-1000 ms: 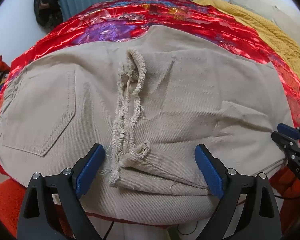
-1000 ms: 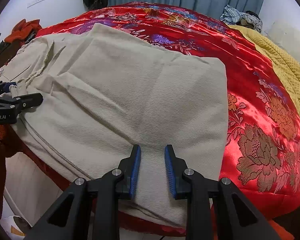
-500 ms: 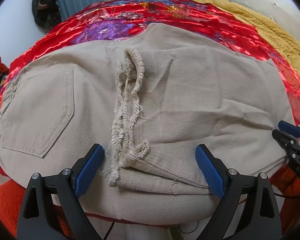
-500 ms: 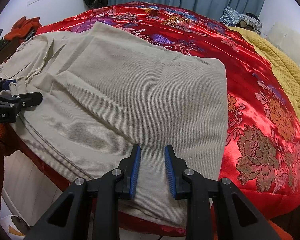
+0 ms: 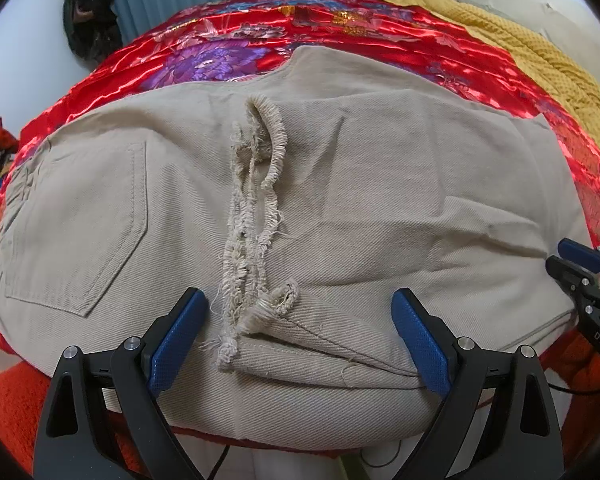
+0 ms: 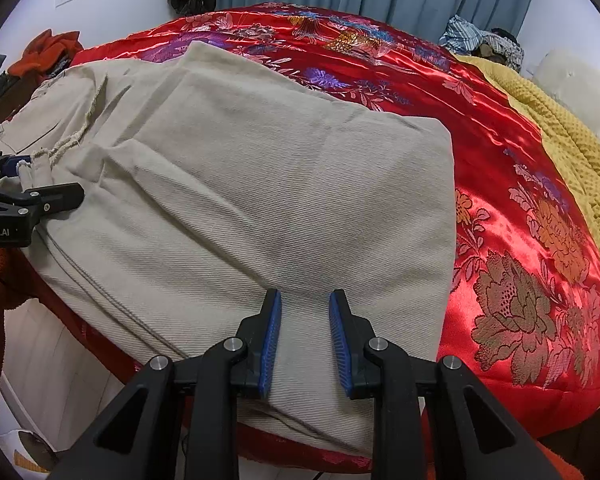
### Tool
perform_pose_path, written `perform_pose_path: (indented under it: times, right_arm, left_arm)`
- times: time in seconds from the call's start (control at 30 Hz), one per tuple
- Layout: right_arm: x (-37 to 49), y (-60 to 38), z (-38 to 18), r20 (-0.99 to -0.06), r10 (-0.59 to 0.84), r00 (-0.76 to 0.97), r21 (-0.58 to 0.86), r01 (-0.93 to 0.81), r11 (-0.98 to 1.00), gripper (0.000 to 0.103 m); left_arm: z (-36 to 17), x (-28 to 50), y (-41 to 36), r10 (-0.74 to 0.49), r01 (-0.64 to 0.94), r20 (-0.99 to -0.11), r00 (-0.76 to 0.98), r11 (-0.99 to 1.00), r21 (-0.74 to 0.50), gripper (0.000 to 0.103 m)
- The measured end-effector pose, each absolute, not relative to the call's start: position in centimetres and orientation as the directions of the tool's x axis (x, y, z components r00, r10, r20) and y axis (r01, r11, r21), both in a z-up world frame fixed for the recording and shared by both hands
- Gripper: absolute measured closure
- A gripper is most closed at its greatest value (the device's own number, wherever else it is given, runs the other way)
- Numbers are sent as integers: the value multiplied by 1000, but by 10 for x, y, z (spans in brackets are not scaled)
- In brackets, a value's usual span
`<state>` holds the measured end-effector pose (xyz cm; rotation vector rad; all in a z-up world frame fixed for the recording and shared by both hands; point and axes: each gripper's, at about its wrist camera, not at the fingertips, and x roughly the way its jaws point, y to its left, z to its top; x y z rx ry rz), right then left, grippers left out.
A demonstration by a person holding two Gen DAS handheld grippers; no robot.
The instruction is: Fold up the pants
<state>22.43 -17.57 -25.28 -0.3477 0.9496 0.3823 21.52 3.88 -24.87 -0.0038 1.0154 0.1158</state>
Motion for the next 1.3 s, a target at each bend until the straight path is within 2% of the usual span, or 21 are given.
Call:
perform_pose_path:
  times: [0.57,0.8,0.9,1.03,1.17,1.3]
  right_arm:
    - [223,-174,-253,-834,155,529,-132,-463,876,77]
    - [223,-173,-253,-835,155,527,-132,-466,875,77]
    - [223,-172,-253,-835,153,528,-132,-462,877,77]
    - [223,-172,-253,-835,153,529,-128,-456,881,77]
    - [225,-173,-253,-836,156,526,-119,-451,884,77]
    - [227,-174,-253,-837,156,524,-116,-450,885,77]
  left_arm:
    - [-250,215,37,100,-98,-843,528,994,57,8]
    - [-239,199,44,43,-57,-845,532,998,15,7]
    - [-227,183,56,3,-72,-852,524,997,-41,7]
    - [-195,158,102,-20,-174,-825,564,974,-143,10]
    - [-172,133,194,14,-387,-770,638,870,-306,10]
    - [-180,100,288,60,-579,-740,670,667,-470,14]
